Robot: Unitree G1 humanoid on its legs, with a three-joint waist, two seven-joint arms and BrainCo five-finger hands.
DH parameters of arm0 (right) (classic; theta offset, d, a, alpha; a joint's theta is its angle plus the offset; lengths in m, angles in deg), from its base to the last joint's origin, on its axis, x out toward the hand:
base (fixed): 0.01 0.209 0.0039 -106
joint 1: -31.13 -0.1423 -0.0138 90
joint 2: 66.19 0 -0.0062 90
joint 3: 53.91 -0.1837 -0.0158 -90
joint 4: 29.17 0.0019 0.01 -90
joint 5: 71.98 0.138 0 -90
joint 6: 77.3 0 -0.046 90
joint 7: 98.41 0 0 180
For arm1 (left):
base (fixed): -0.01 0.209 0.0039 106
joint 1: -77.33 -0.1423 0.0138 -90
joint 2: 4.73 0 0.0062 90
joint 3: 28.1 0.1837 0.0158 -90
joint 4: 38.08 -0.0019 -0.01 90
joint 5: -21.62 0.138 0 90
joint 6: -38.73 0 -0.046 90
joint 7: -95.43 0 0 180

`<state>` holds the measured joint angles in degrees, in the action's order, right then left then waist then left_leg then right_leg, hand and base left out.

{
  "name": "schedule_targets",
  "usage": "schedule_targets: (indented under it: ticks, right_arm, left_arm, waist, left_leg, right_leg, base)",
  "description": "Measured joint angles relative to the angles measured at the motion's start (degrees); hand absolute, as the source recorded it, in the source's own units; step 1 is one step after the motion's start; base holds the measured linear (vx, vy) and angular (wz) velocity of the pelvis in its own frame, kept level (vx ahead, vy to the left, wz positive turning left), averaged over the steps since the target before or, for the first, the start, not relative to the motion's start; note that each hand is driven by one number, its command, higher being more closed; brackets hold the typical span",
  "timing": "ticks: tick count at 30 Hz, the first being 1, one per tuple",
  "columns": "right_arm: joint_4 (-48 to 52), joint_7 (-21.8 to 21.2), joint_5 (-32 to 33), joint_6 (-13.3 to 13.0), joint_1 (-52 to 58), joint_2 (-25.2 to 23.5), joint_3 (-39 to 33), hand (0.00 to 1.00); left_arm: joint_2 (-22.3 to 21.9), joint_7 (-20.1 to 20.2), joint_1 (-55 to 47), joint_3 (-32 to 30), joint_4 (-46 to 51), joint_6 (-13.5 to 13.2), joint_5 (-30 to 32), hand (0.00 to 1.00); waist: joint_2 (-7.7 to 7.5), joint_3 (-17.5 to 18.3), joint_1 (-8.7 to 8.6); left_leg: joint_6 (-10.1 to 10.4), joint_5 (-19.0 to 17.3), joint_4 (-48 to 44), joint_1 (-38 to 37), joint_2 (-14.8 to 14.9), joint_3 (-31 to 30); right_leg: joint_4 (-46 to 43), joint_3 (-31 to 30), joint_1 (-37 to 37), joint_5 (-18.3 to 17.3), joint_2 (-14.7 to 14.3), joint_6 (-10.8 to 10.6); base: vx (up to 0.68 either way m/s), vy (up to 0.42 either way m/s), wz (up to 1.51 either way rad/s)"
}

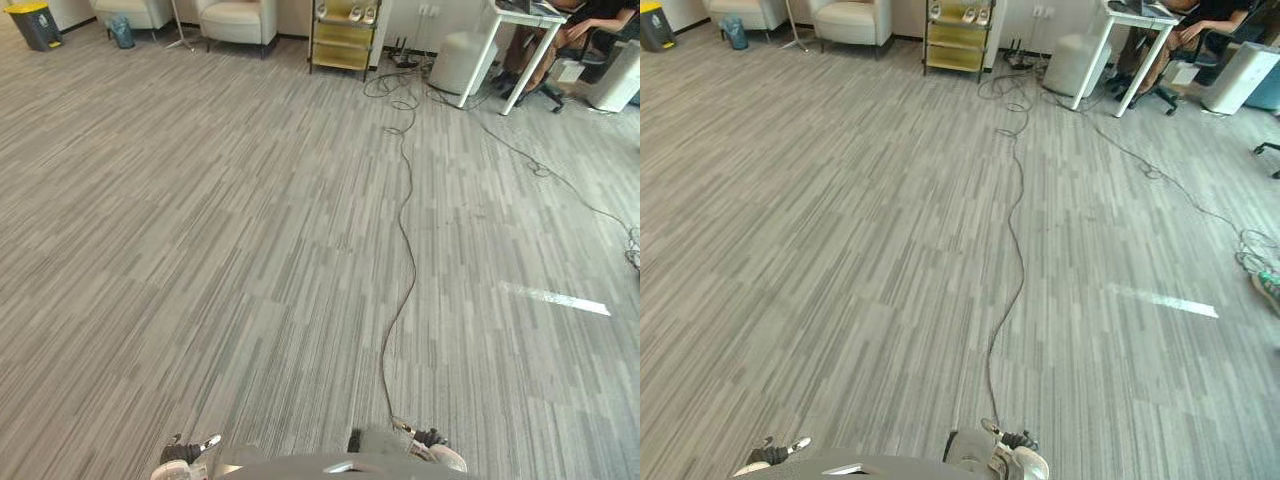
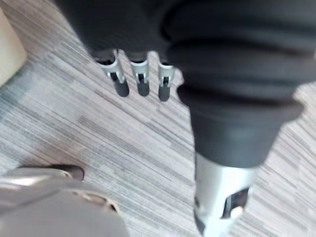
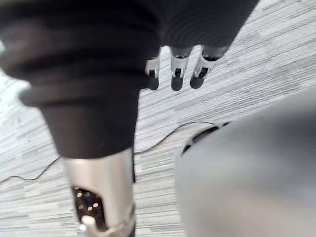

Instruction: Pick up cushions and gather them together orderly.

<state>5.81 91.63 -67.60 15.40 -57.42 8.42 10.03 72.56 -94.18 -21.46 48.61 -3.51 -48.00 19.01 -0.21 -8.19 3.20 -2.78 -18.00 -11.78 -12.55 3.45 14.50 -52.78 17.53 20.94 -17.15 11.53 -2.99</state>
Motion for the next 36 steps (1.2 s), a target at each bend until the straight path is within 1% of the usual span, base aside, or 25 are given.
schedule_targets:
  ticks: [1,4,5,6,8,9,11,12,14,17,19,21,22,23,24,25,27,28,29,30,31,32,33,35,36]
  right_arm:
    - [-0.02,0.0,-0.01,-0.01,-0.12,0.05,0.02,0.0]
    - [0.03,0.01,0.05,0.02,-0.58,0.41,0.11,0.0]
    - [-0.67,-0.02,0.23,0.03,-0.59,1.89,0.01,0.0]
    - [-0.93,0.07,0.11,-0.01,-1.88,2.78,-0.14,0.0]
    - [-2.02,0.07,0.24,0.16,-2.63,2.76,-2.33,0.0]
    - [-2.02,0.09,0.22,0.22,-2.02,2.91,-2.46,0.0]
    - [-1.52,0.09,0.2,0.26,-1.41,2.8,-2.34,0.0]
    - [-0.82,0.17,0.19,0.36,-0.33,2.68,-2.15,0.0]
    - [-0.16,0.52,0.33,0.37,1.16,2.29,-1.61,0.0]
    - [-0.04,0.56,0.9,0.54,1.43,2.09,-1.09,0.0]
    - [-0.29,0.61,1.03,1.34,1.09,1.49,-1.45,0.0]
    - [-0.32,0.65,1.43,1.34,1.09,0.86,-2.4,0.0]
    - [-0.36,0.72,1.94,1.36,1.3,0.74,-2.89,0.0]
    - [-0.4,0.71,1.98,1.37,1.42,0.68,-3.4,0.0]
    - [-0.45,0.66,1.95,1.44,1.54,-0.1,-2.87,0.0]
    - [-0.42,0.59,1.75,1.36,1.56,-0.22,-2.18,0.0]
    - [-1.24,0.55,1.72,1.46,0.36,-0.31,-2.18,0.0]
    - [-1.41,0.55,1.66,1.46,0.19,-0.44,-2.16,0.0]
    - [-1.83,0.51,1.0,1.49,0.16,-0.89,-2.16,0.0]
    - [-2.25,0.41,-0.06,1.46,0.57,-1.22,-2.08,0.0]
    - [-2.31,0.35,-0.32,1.4,1.01,-1.14,-2.05,0.0]
    - [-2.25,0.19,-0.34,1.04,0.99,-0.7,-1.93,0.0]
    - [-2.7,-0.05,-0.36,1.47,1.05,-0.32,-1.05,0.0]
    - [-2.45,-0.21,0.1,1.34,1.73,-0.51,-1.34,0.0]
    - [-2.18,-0.29,-0.33,1.12,1.54,0.0,-0.96,0.0]
  left_arm:
    - [0.0,0.01,0.1,0.01,-0.21,-0.01,-0.04,0.0]
    - [0.06,0.01,-0.04,0.05,-0.45,-0.02,-0.1,0.0]
    - [-0.72,0.01,0.99,0.4,-2.04,-0.12,-0.05,0.0]
    - [-1.28,0.21,1.44,0.51,-2.07,-0.3,0.0,0.0]
    - [-2.07,0.13,1.49,0.27,-2.5,-0.54,0.05,0.0]
    - [-2.32,0.1,1.47,-0.11,-2.53,-0.59,0.06,0.0]
    - [-2.38,0.45,1.65,-0.61,-2.04,-0.77,0.21,0.0]
    - [-2.46,0.5,1.93,-1.38,-1.66,-0.71,0.48,0.0]
    - [-2.2,0.63,1.81,-1.7,-1.25,-0.74,0.47,0.0]
    - [-2.26,1.01,1.3,-2.01,0.08,-0.7,0.43,0.0]
    - [-2.33,1.21,1.32,-2.2,0.88,-0.84,0.44,0.0]
    - [-2.19,1.18,1.3,-2.23,0.9,-0.84,0.45,0.0]
    - [-2.33,1.11,1.08,-2.16,0.86,-0.81,0.46,0.0]
    - [-2.85,1.12,0.63,-2.46,0.91,-0.79,0.27,0.0]
    - [-2.45,1.12,0.46,-2.45,0.78,-0.73,0.46,0.0]
    - [-2.34,0.98,0.63,-2.21,0.88,-0.82,0.48,0.0]
    - [-1.94,1.03,0.94,-2.9,0.26,-0.93,0.47,0.0]
    - [-1.87,1.04,0.92,-3.27,0.0,-0.83,0.46,0.0]
    - [-1.55,1.07,0.5,-3.69,-0.27,-0.73,0.46,0.0]
    - [-1.27,1.04,-0.69,-3.47,-0.28,-0.73,0.46,0.0]
    - [-1.3,1.07,-1.44,-2.95,-0.5,-0.73,0.46,0.0]
    - [-0.36,1.23,-1.49,-1.39,-1.79,-0.73,0.48,0.0]
    - [1.1,1.17,-1.02,0.32,-2.76,-0.41,0.48,0.0]
    - [1.42,1.12,-1.03,1.18,-2.87,-0.03,0.47,0.0]
    - [1.65,1.08,-0.64,2.12,-2.8,0.06,0.46,0.0]
  waist:
    - [0.11,-0.21,-0.4]
    - [-0.07,-0.69,-1.51]
    - [1.5,-1.42,-1.85]
    - [3.36,-1.94,-1.2]
    - [3.95,-2.85,-1.85]
    - [4.73,-2.52,-1.86]
    - [4.75,-2.66,-2.03]
    - [4.9,-2.79,-2.4]
    - [4.57,-3.29,-1.37]
    - [4.03,-3.59,-0.83]
    - [3.76,-3.66,0.3]
    - [3.18,-3.75,0.45]
    - [3.24,-3.71,0.57]
    - [3.43,-3.57,1.06]
    - [2.76,-2.6,2.24]
    - [2.41,-2.28,1.86]
    - [1.7,-2.3,2.23]
    - [1.41,-2.31,2.32]
    - [0.35,-1.74,2.78]
    - [-0.82,-0.39,3.27]
    - [-0.8,0.48,3.08]
    - [-0.13,1.66,2.45]
    - [-1.34,1.12,1.65]
    - [-1.02,0.42,1.06]
    - [-0.98,0.04,0.61]
  left_leg:
    - [0.0,0.0,0.24,-0.87,0.36,-0.39]
    - [0.01,-0.02,2.14,-4.44,1.04,-2.02]
    - [1.57,-0.31,3.08,-5.89,2.56,-5.32]
    - [2.42,1.37,2.82,-5.33,2.43,-8.13]
    - [5.15,4.47,0.47,-5.55,2.98,-10.67]
    - [6.62,5.45,-4.52,-4.25,3.86,-11.58]
    - [8.66,8.03,-16.61,0.69,5.15,-12.43]
    - [10.22,14.81,-29.06,6.38,6.59,-13.31]
    - [8.09,13.24,-44.84,13.23,10.28,-9.25]
    - [6.09,8.62,-47.12,20.1,10.95,-3.45]
    - [5.81,4.84,-37.29,25.87,9.97,1.22]
    - [5.91,5.14,-25.33,26.75,7.56,3.0]
    - [6.8,8.65,-11.75,26.65,4.84,3.0]
    - [5.8,14.91,-5.59,26.17,3.58,2.42]
    - [3.48,16.04,-4.19,24.68,1.15,3.38]
    - [3.32,14.97,-5.62,25.89,1.11,3.36]
    - [0.09,10.63,-13.24,27.56,1.95,4.2]
    - [-0.05,10.5,-14.45,27.41,1.97,4.47]
    - [-0.08,10.62,-17.45,26.94,1.67,5.19]
    - [-0.16,9.25,-15.67,24.17,-0.33,4.75]
    - [-0.28,7.17,-13.07,22.44,-1.04,3.82]
    - [-1.27,2.97,-9.07,18.49,-3.14,2.65]
    - [-1.44,2.71,-7.9,15.31,-4.73,2.68]
    - [-1.54,2.56,-6.11,11.66,-5.6,1.63]
    - [-1.57,2.58,-2.75,7.09,-6.16,0.82]
  right_leg:
    - [4.98,1.03,0.58,0.52,-0.24,0.55]
    - [26.71,-2.47,1.29,9.25,-2.67,0.63]
    - [29.45,-2.61,-1.21,16.76,-5.34,0.72]
    - [28.55,-3.4,-0.75,15.13,-6.13,0.85]
    - [25.4,-3.17,-0.98,11.42,-6.56,2.08]
    - [25.4,-2.73,-2.54,9.4,-7.4,2.62]
    - [26.73,-1.88,-5.4,8.24,-8.12,2.94]
    - [29.3,-0.94,-8.99,7.8,-9.03,3.55]
    - [34.24,-1.07,-16.09,7.05,-10.35,5.17]
    - [40.03,-2.33,-23.52,6.58,-10.15,4.65]
    - [42.79,-3.17,-27.54,6.54,-8.25,3.19]
    - [43.72,-3.49,-29.37,6.1,-6.14,1.15]
    - [44.78,-3.89,-31.05,4.94,-4.61,-0.27]
    - [45.62,-4.69,-32.13,4.13,-4.0,-1.48]
    - [47.74,-7.09,-33.49,3.82,-2.83,-0.66]
    - [48.63,-8.21,-33.77,4.74,-3.24,0.1]
    - [51.44,-10.27,-35.92,10.92,-3.26,-0.67]
    - [51.66,-10.81,-36.6,12.11,-2.84,-0.72]
    - [50.5,-12.26,-37.35,14.53,-1.66,-1.61]
    - [43.87,-13.72,-35.47,14.15,-0.55,-3.0]
    - [38.05,-13.85,-32.85,13.25,-0.19,-4.4]
    - [21.56,-15.71,-26.11,12.3,1.31,-7.9]
    - [6.17,-18.3,-20.48,14.28,2.09,-11.27]
    - [-4.52,-16.44,-16.63,14.26,2.54,-11.33]
    - [-9.97,-11.68,-14.24,12.05,3.39,-7.48]
  base:
    - [0.48,-0.223,0.21]
    - [0.42,-0.241,0.35]
    - [0.55,-0.33,0.19]
    - [0.55,-0.323,0.06]
    - [0.41,-0.225,-0.15]
    - [0.4,-0.197,-0.05]
    - [0.34,-0.14,0.09]
    - [0.36,-0.117,0.19]
    - [0.44,-0.082,-0.01]
    - [0.35,0.017,-0.09]
    - [0.48,0.16,-0.3]
    - [0.34,0.163,-0.17]
    - [0.35,0.202,-0.18]
    - [0.56,0.33,-0.36]
    - [0.51,0.256,-0.21]
    - [0.62,0.256,-0.14]
    - [0.5,0.205,-0.06]
    - [0.45,0.251,-0.17]
    - [0.38,0.212,-0.28]
    - [0.37,0.202,-0.31]
    - [0.49,0.251,-0.17]
    - [0.43,0.197,0.18]
    - [0.48,0.192,0.3]
    - [0.3,0.077,0.3]
    - [0.33,0.086,0.26]
